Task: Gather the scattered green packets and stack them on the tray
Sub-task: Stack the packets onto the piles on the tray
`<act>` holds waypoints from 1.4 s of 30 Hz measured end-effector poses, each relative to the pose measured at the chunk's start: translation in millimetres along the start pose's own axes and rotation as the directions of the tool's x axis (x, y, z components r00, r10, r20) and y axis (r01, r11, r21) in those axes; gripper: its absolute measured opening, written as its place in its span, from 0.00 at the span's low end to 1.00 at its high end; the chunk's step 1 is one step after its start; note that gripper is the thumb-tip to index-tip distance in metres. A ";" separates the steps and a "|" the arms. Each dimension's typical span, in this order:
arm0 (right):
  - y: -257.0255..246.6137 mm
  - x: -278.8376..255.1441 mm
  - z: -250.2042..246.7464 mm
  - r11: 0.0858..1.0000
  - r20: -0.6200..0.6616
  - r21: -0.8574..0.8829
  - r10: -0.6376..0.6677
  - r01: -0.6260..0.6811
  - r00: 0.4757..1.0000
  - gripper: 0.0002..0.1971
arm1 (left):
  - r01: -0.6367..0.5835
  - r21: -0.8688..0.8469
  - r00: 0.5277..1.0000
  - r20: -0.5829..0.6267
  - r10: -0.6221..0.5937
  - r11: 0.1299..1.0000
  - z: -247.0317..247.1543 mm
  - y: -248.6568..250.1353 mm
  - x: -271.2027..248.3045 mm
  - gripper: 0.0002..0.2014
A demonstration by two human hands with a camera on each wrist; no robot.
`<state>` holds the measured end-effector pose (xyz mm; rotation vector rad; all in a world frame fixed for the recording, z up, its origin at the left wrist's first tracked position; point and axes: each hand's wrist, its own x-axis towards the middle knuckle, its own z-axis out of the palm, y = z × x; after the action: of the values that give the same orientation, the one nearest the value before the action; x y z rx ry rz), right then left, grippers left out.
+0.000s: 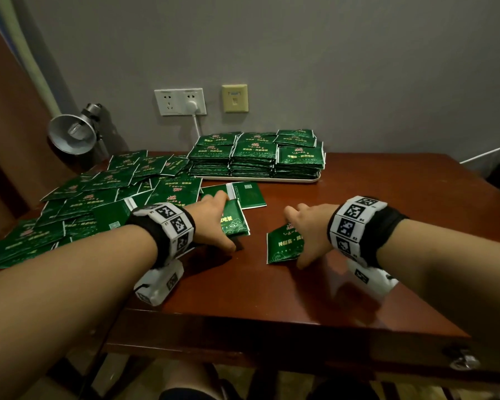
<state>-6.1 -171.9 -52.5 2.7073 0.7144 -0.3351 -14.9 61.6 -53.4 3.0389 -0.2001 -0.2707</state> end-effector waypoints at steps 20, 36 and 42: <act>132.4 89.3 -71.7 0.893 -0.282 0.414 0.311 -0.177 0.908 0.44 | -0.128 0.110 0.964 -0.220 0.150 0.986 -110.3 23.7 147.6 0.38; 207.9 245.3 -100.3 0.893 -0.225 0.407 0.304 -0.194 0.926 0.44 | -0.109 0.238 0.989 -0.073 0.130 0.965 -131.8 11.7 330.1 0.40; 209.7 258.9 -97.0 0.910 -0.168 0.359 0.283 -0.208 0.944 0.52 | -0.121 0.181 0.992 -0.012 0.125 0.976 -132.8 16.2 340.3 0.48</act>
<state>334.3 -196.6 9.9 3.1544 0.3832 -0.1055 339.2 8.4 20.5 3.1883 -0.4319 -0.2186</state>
